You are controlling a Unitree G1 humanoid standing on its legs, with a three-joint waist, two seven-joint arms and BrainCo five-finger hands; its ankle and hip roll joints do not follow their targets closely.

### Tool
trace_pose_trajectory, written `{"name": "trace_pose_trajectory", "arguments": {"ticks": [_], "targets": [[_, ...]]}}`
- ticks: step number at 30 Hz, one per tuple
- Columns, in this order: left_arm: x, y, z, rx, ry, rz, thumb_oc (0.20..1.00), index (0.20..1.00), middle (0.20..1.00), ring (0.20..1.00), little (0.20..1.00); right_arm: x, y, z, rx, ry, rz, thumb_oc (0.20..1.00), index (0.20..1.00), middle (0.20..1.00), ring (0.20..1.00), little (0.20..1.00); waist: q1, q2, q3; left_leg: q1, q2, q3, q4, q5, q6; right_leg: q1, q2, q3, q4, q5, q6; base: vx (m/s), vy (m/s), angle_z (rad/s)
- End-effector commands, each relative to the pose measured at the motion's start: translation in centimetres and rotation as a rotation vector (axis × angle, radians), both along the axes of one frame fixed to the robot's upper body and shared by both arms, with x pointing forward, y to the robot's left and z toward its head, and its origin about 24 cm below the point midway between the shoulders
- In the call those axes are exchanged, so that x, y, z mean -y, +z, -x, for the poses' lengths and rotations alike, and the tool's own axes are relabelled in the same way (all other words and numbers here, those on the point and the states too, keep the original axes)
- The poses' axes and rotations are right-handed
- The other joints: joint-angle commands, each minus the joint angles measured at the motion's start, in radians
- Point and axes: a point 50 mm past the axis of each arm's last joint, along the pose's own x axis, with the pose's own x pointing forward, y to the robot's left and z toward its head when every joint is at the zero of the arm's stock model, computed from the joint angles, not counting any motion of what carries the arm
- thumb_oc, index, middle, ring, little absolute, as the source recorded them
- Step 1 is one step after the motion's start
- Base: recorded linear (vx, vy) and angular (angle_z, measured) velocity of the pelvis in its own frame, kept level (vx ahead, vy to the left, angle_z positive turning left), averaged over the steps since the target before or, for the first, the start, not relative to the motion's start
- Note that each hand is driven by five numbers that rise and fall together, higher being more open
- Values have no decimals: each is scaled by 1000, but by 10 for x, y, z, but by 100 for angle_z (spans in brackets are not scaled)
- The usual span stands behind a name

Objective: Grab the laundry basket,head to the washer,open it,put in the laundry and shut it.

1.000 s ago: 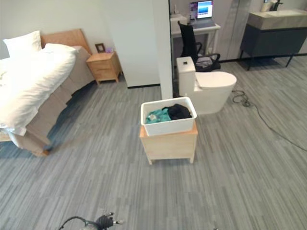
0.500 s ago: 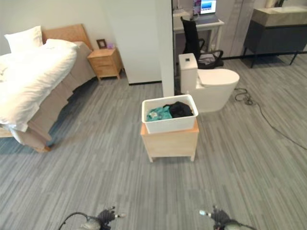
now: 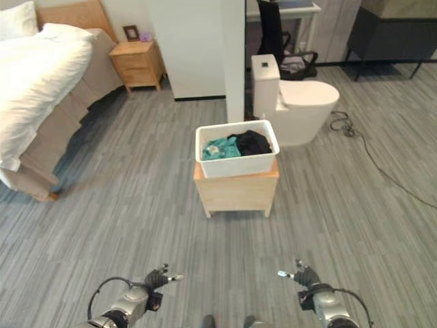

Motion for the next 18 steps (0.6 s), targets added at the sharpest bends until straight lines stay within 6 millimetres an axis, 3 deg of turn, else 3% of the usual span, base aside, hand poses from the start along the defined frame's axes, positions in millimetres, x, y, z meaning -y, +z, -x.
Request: {"name": "trace_pose_trajectory", "arguments": {"ticks": [1,3,4,5,6,7,12,18], "targets": [[-6,14,-23,91,3,-33,1000,1000,1000,1000,1000,-17,6,-20,73,51,-22,1000,1000,1000,1000,1000,-6,-63,14,-21,-26,53,97,-33,-10,153,-102,-22,-273,222,145,-5,42,-11],[-7,18,-29,119,4,-36,1000,1000,1000,1000,1000,-18,7,-22,79,51,-29,1000,1000,1000,1000,1000,-2,-66,23,-39,-21,54,132,-47,-7,138,-103,-18,-239,205,140,-19,25,-8],[-7,26,-40,172,7,-34,1000,1000,1000,1000,1000,-22,11,-29,106,58,-39,1000,1000,1000,1000,1000,5,-71,50,-66,-13,50,195,-72,1,103,-101,-24,-157,167,131,-29,15,-4],[-7,26,-40,172,7,-35,1000,1000,1000,1000,1000,-22,11,-29,106,58,-39,1000,1000,1000,1000,1000,5,-71,49,-69,-13,50,199,-74,1,100,-101,-24,-154,165,131,-102,20,-6],[-7,37,-53,234,12,-32,1000,1000,1000,1000,1000,-29,19,-41,161,72,-50,1000,1000,1000,1000,1000,1,-75,87,-104,-4,48,265,-108,8,43,-107,-27,-49,137,129,-81,1,4],[-7,39,-55,247,9,-39,1000,1000,1000,1000,1000,-30,20,-42,169,72,-51,1000,1000,1000,1000,1000,-1,-77,95,-115,-2,49,304,-119,8,31,-108,-24,-23,132,125,-70,-19,3],[0,52,-69,315,-56,-52,1000,1000,1000,1000,1000,-28,19,-36,184,48,-62,1000,1000,1000,1000,1000,-10,-94,130,-151,15,38,406,-134,0,38,-94,-33,-21,110,109,39,-54,-1],[11,62,-77,371,-129,-51,1000,1000,1000,1000,1000,-22,21,-30,194,33,-70,1000,1000,1000,1000,1000,-5,-64,129,-148,-13,37,408,-154,22,32,-128,-34,23,118,136,108,135,1]]}}
